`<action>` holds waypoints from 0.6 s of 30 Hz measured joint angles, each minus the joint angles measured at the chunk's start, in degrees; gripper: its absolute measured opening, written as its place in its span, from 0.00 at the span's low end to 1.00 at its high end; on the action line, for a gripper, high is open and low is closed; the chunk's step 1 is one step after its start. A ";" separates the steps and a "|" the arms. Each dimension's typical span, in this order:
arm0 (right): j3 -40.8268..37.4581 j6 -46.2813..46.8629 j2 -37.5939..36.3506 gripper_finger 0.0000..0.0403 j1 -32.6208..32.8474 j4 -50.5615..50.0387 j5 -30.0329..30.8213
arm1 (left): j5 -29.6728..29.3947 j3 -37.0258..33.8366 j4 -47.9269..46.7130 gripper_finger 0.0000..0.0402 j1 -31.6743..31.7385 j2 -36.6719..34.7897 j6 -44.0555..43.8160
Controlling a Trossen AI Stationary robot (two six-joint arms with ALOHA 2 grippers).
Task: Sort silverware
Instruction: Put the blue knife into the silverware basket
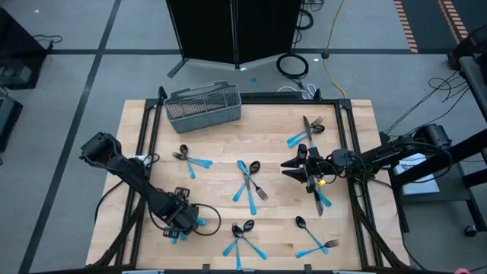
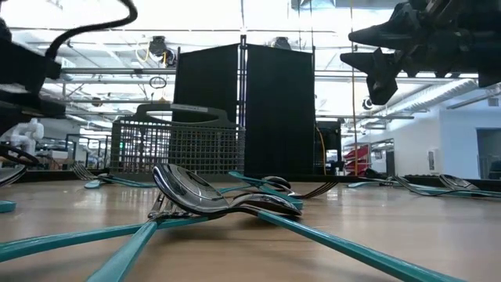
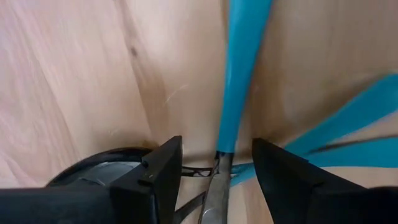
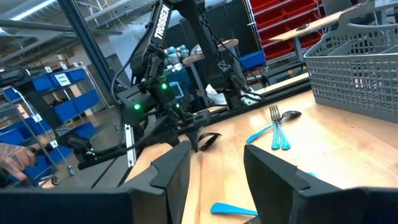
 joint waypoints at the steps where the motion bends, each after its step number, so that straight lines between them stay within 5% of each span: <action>1: 0.00 0.19 0.00 0.36 0.00 -0.01 0.00 | 0.00 -0.47 0.43 0.48 0.00 0.00 -0.08; 8: 0.00 0.36 0.00 0.36 0.00 -0.53 0.00 | -0.73 -0.81 1.60 0.43 0.07 -0.02 -0.06; 18: 0.00 0.49 0.00 0.36 0.00 -0.47 0.02 | -1.09 -0.82 1.79 0.17 0.11 -0.02 0.01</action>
